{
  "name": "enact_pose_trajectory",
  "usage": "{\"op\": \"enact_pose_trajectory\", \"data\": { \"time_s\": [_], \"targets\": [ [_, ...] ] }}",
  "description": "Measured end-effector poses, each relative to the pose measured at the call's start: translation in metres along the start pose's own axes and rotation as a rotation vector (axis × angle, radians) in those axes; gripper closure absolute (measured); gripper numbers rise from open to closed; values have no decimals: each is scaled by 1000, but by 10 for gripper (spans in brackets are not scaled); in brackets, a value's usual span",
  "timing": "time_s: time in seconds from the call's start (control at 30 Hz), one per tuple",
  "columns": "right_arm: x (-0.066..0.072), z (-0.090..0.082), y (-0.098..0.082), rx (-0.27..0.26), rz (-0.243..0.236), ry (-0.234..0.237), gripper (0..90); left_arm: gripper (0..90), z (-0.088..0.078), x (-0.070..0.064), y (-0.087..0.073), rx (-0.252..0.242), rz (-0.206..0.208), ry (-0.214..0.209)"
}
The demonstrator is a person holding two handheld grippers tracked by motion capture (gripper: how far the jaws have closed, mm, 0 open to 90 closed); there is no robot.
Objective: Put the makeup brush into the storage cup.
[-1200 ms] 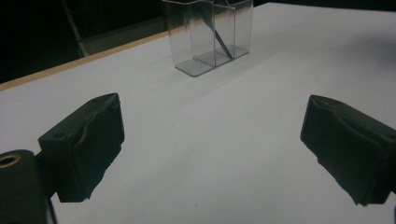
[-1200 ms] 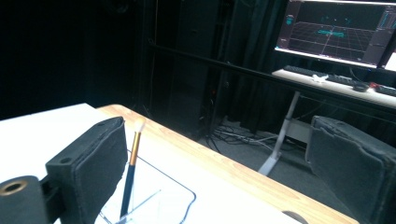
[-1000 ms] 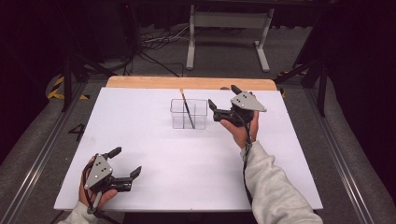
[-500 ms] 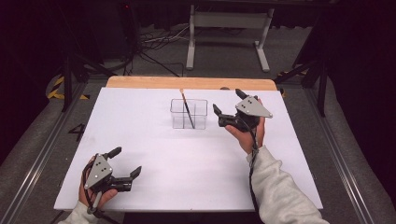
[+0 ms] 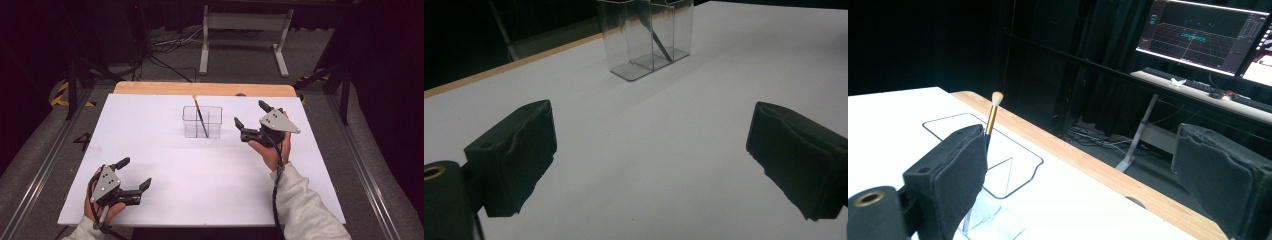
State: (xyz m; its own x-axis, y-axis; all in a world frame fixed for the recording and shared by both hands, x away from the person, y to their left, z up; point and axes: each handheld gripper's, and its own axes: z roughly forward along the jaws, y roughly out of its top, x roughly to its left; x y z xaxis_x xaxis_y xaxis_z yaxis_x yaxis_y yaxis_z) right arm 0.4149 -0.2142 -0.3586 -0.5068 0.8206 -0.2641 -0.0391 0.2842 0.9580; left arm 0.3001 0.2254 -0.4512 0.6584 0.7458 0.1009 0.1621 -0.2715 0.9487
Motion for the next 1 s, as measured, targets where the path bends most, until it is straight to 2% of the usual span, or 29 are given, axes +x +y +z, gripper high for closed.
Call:
{"op": "enact_pose_trajectory", "data": {
  "time_s": [0.13,0.67,1.0],
  "targets": [
    [0,-5,-2,17,-26,-1,77,67,0,0,0,3,0,0],
    [2,-18,-10,45,-55,19,79,55,-1,-1,0,8,5,11],
    [2,-30,-14,34,-79,28,84,56,-1,-1,0,11,12,14]
  ]
}}
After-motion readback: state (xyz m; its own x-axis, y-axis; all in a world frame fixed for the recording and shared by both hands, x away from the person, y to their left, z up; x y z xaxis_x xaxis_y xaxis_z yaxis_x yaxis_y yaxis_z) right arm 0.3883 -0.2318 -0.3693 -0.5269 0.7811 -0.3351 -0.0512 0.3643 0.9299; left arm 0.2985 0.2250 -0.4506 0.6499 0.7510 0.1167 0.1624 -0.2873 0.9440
